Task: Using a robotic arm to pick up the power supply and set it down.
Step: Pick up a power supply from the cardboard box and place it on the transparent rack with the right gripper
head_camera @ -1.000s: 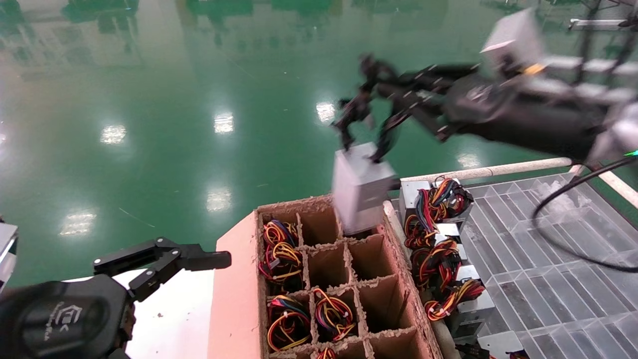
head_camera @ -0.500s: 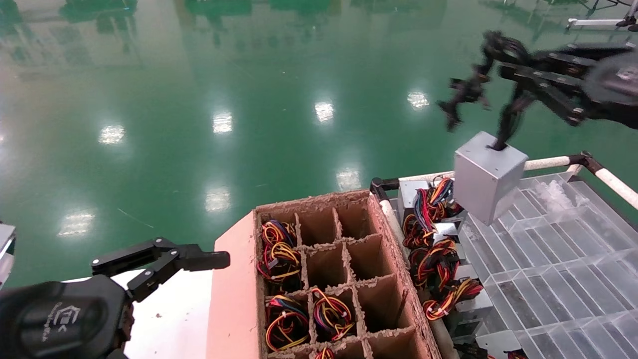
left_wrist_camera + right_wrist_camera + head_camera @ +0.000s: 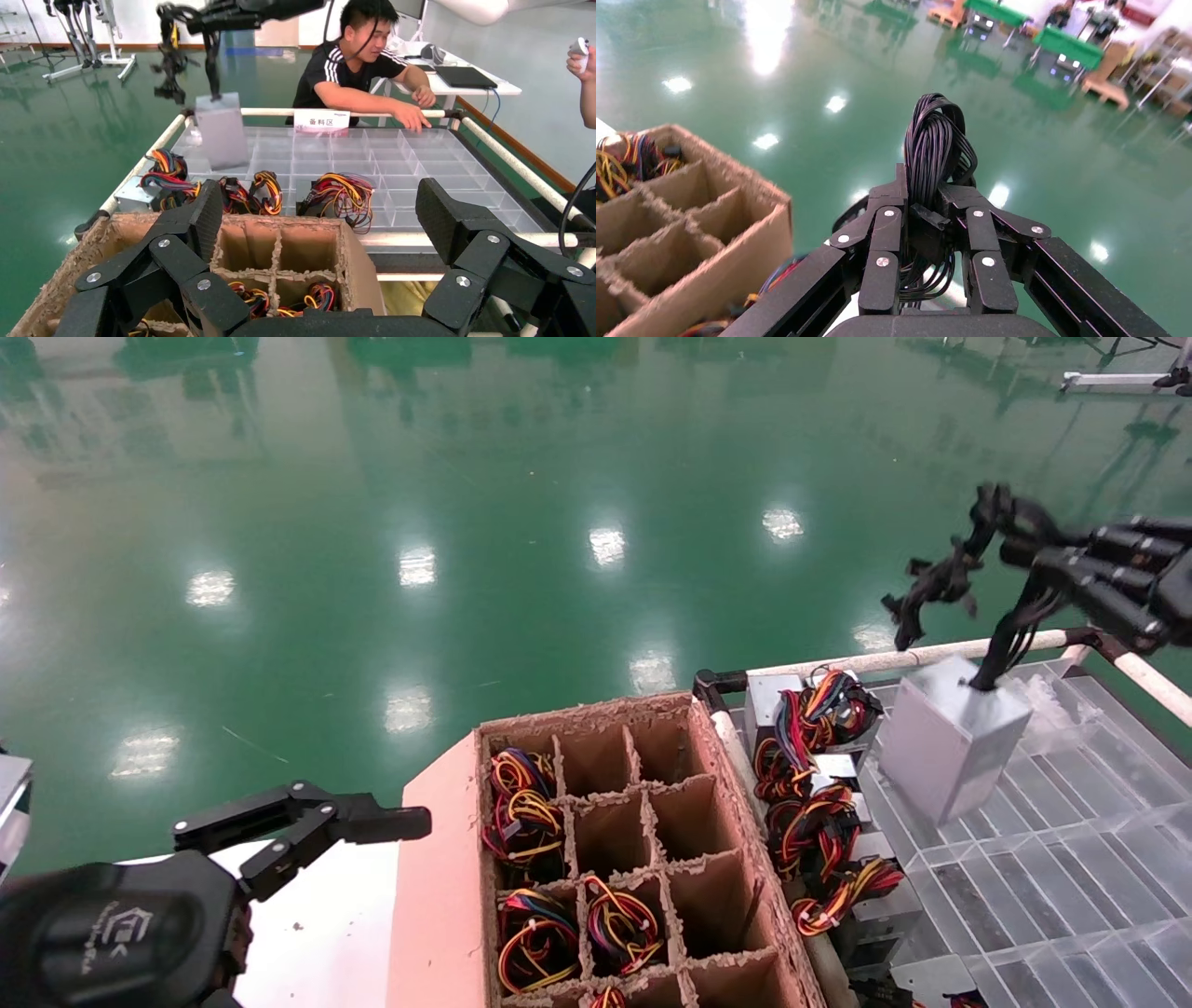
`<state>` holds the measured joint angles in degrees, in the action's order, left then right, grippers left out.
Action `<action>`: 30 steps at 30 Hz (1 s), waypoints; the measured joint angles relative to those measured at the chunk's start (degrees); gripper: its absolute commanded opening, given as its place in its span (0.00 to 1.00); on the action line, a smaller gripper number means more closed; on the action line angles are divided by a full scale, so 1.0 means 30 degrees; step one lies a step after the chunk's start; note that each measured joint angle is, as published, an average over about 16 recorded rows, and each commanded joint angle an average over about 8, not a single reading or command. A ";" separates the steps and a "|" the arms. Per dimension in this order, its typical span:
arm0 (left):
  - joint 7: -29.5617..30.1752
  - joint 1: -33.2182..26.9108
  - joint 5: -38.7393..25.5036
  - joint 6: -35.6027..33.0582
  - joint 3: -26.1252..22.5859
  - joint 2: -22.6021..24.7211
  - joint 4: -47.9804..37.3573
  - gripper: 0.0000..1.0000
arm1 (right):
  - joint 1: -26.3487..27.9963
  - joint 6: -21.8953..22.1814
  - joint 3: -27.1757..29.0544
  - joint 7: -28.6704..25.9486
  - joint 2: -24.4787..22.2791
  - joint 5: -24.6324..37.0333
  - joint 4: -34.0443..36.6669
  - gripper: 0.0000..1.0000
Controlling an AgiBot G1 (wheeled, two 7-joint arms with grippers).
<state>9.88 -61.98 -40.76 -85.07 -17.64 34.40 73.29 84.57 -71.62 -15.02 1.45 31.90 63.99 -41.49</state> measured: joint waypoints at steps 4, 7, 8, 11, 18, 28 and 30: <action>-0.0002 -0.0001 0.0002 0.0001 -0.0003 -0.0001 0.0000 1.00 | -0.0317 0.0031 -0.0075 0.0175 0.0193 0.0030 0.0487 0.00; -0.0003 -0.0001 0.0004 0.0002 -0.0006 -0.0002 0.0000 1.00 | -0.0451 0.0095 -0.0183 0.0333 0.0479 0.0121 0.0874 0.00; -0.0003 -0.0001 0.0004 0.0003 -0.0006 -0.0003 0.0000 1.00 | -0.0476 0.0123 -0.0226 0.0390 0.0596 0.0163 0.1007 0.00; -0.0004 -0.0002 0.0006 0.0004 -0.0009 -0.0004 0.0000 1.00 | -0.0500 0.0238 -0.0359 0.0580 0.0996 0.0300 0.1424 0.00; -0.0007 -0.0003 0.0010 0.0006 -0.0014 -0.0006 0.0000 1.00 | -0.0341 0.0531 -0.0641 0.1104 0.2069 0.0595 0.2535 0.00; -0.0011 -0.0005 0.0015 0.0009 -0.0022 -0.0009 0.0000 1.00 | -0.0158 0.0678 -0.0753 0.2093 0.3282 0.0627 0.4377 0.00; -0.0012 -0.0005 0.0016 0.0010 -0.0024 -0.0010 0.0000 1.00 | -0.0180 0.0669 -0.0711 0.2322 0.3425 0.0550 0.4752 0.00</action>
<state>9.84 -62.00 -40.72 -85.04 -17.71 34.37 73.29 84.03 -69.61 -17.15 8.42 42.17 65.64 -27.23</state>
